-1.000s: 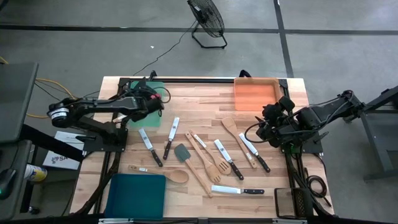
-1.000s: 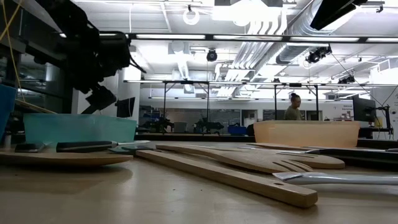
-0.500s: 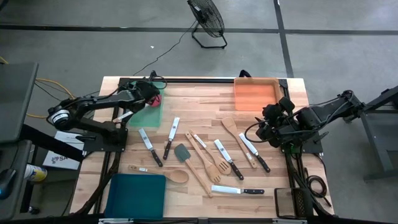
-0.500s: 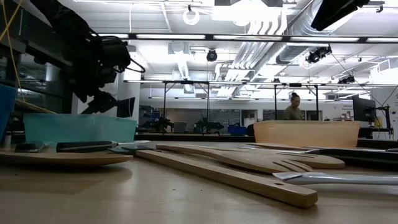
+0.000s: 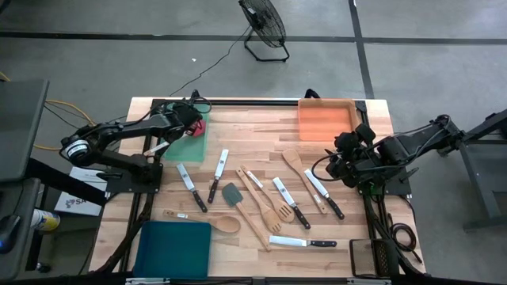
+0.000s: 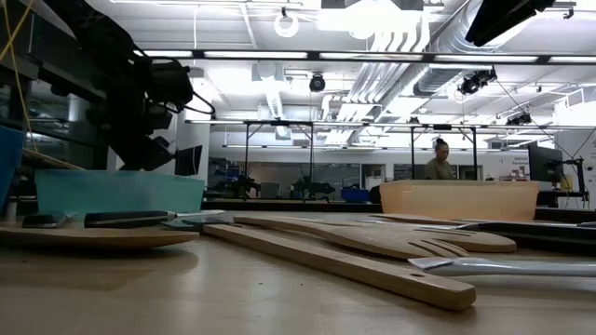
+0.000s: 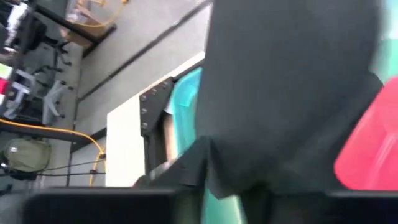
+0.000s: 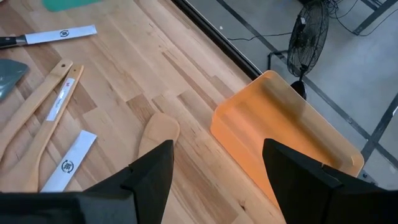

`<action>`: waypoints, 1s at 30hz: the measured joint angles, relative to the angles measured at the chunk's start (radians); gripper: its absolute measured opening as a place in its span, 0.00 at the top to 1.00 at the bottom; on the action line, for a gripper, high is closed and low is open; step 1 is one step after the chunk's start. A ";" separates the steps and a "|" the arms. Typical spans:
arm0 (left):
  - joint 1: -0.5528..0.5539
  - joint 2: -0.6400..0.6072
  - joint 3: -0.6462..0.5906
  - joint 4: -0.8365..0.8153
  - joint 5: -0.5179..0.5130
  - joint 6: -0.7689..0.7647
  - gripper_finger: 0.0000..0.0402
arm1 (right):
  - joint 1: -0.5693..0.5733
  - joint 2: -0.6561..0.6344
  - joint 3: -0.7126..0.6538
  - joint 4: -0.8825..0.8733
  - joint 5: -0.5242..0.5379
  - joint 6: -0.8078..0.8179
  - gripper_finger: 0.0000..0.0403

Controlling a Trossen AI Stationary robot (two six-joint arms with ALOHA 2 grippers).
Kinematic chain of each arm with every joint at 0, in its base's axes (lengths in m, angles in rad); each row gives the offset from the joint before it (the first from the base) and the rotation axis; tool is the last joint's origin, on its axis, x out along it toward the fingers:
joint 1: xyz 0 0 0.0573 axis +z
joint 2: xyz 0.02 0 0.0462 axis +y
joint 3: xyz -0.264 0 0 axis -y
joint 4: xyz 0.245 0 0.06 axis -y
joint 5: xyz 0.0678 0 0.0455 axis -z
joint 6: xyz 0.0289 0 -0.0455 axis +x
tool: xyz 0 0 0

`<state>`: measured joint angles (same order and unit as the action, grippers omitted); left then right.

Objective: Pick & Place Kitchen Items
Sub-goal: Put the black turner spatula into the blue green bin

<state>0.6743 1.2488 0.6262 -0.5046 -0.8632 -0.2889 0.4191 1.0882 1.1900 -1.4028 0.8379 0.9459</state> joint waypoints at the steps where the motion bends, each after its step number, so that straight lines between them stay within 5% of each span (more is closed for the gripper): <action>1: 0.000 0.000 0.000 -0.003 0.005 0.008 0.93 | 0.000 0.000 0.000 0.000 0.000 0.000 0.41; 15: -0.031 -0.002 0.154 -0.200 0.019 0.032 0.99 | 0.000 0.000 0.000 0.000 -0.003 0.004 0.41; 30: -0.254 -0.004 0.370 -0.388 -0.036 0.145 0.99 | 0.000 0.000 0.000 -0.001 -0.003 0.000 0.41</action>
<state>0.4204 1.2449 0.9960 -0.8930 -0.8997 -0.1436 0.4191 1.0882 1.1900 -1.4036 0.8345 0.9459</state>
